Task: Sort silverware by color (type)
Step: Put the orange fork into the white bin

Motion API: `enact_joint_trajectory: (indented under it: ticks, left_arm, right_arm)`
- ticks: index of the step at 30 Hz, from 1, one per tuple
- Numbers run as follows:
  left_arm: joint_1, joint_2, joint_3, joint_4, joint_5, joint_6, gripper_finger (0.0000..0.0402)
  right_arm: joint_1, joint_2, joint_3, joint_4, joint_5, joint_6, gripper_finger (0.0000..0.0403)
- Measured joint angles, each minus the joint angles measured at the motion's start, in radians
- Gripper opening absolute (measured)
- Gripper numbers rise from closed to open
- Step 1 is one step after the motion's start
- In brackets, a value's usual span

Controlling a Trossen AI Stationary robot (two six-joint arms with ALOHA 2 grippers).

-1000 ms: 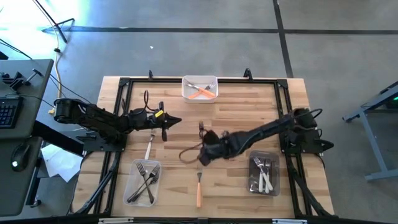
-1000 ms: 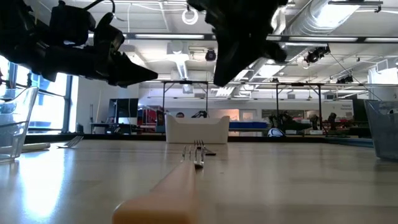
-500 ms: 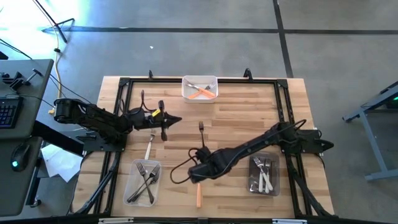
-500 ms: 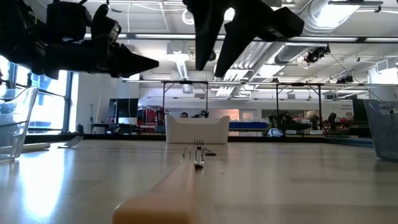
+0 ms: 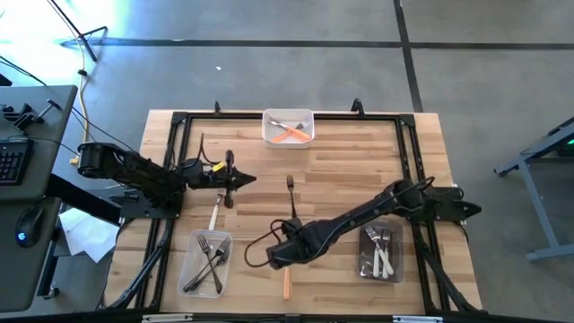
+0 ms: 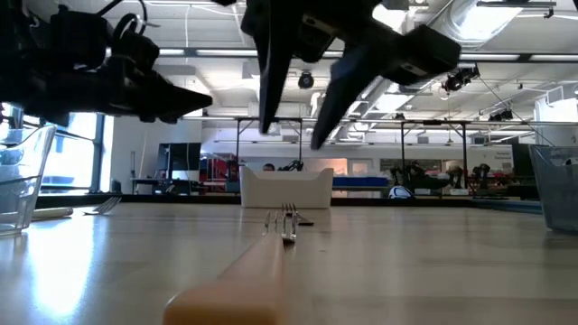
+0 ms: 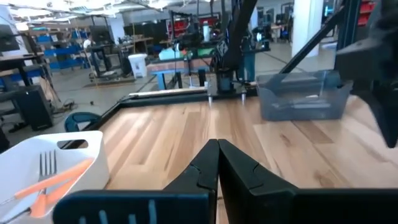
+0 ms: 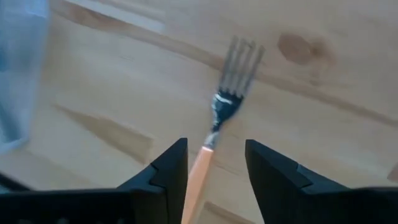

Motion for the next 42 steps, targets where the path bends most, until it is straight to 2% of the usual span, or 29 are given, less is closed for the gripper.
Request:
enact_joint_trajectory:
  ticks: [4,14,25,30,35,42]
  left_arm:
    - [0.0,0.0,-0.06,0.086,-0.002,-0.004,0.0]
    - [0.0,-0.006,-0.059,0.085,-0.02,-0.028,0.0]
    - [0.0,-0.006,-0.059,0.083,-0.027,-0.028,0.0]
    - [0.0,-0.006,-0.059,0.078,-0.028,-0.028,0.0]
    - [0.0,-0.006,-0.059,0.077,-0.029,-0.023,0.0]
    - [0.0,-0.006,-0.059,0.076,-0.032,-0.022,0.0]
  right_arm:
    - [0.013,0.035,-0.001,0.0,-0.001,0.043,0.0145]
    - [0.024,0.119,-0.001,0.059,-0.056,0.031,0.0144]
    - [0.015,0.126,-0.001,0.058,-0.074,0.021,0.0144]
    - [0.01,0.123,0.019,-0.004,-0.066,0.012,0.0144]
    - [0.008,0.12,0.048,0.062,-0.037,0.001,0.0144]
    - [0.002,0.162,0.047,-0.022,-0.04,-0.002,0.0144]
